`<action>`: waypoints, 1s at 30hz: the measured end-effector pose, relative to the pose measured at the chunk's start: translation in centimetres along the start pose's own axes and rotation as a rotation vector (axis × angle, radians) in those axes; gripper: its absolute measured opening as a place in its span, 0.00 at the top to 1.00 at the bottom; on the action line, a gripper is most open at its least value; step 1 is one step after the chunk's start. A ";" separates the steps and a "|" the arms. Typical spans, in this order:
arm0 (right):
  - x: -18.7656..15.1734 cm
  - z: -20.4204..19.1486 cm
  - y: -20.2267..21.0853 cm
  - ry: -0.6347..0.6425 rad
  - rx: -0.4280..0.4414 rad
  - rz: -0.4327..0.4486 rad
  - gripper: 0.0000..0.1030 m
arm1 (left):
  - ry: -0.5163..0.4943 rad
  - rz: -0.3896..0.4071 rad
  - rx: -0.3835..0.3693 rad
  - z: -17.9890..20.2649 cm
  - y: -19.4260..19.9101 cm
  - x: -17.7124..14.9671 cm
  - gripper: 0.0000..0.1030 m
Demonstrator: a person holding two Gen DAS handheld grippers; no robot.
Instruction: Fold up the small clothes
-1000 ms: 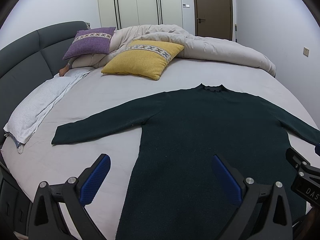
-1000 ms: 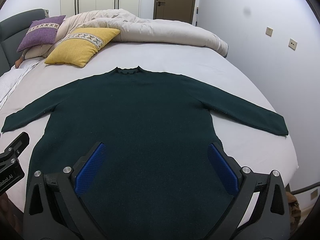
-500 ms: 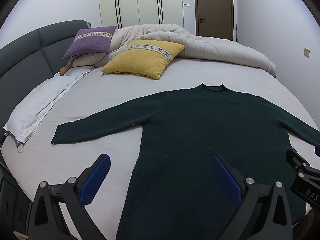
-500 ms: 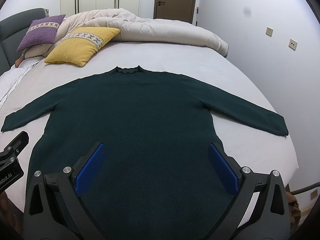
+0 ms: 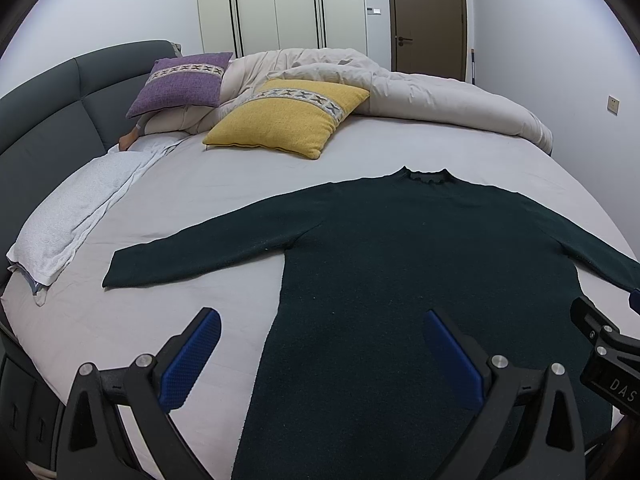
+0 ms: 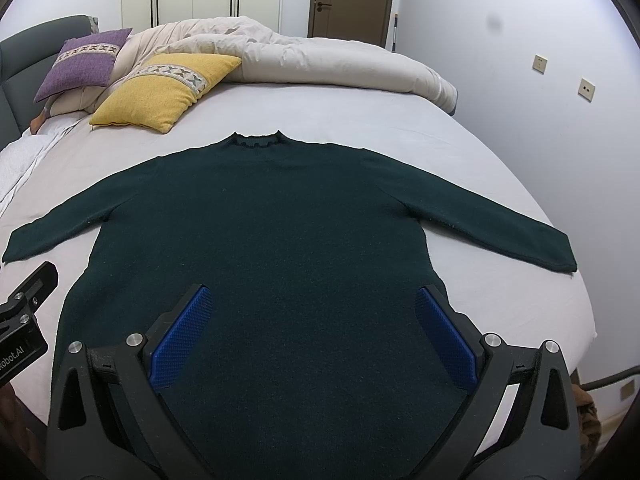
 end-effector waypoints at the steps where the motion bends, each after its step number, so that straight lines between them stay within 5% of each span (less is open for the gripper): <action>1: -0.1 0.0 0.0 0.001 0.000 0.000 0.00 | 0.000 0.000 0.000 0.0 0.0 0.0 0.00; 22: -0.5 -0.4 -0.5 -0.002 -0.005 -0.008 0.00 | 0.007 -0.006 -0.004 -0.4 -0.3 -0.9 0.00; 30: 0.5 4.0 -1.9 -0.094 0.006 -0.016 0.00 | 0.017 -0.036 -0.019 0.2 -1.4 -1.3 0.00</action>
Point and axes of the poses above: each gripper's, at about its wrist camera, not at the fingertips, and y roughly against the way its jaws point, z to its right, x to its top, the point moved 8 cm from there along -y, roughly the way its jaws point, and after that the axes turned 9 degrees about -y, right-handed, at the moved point
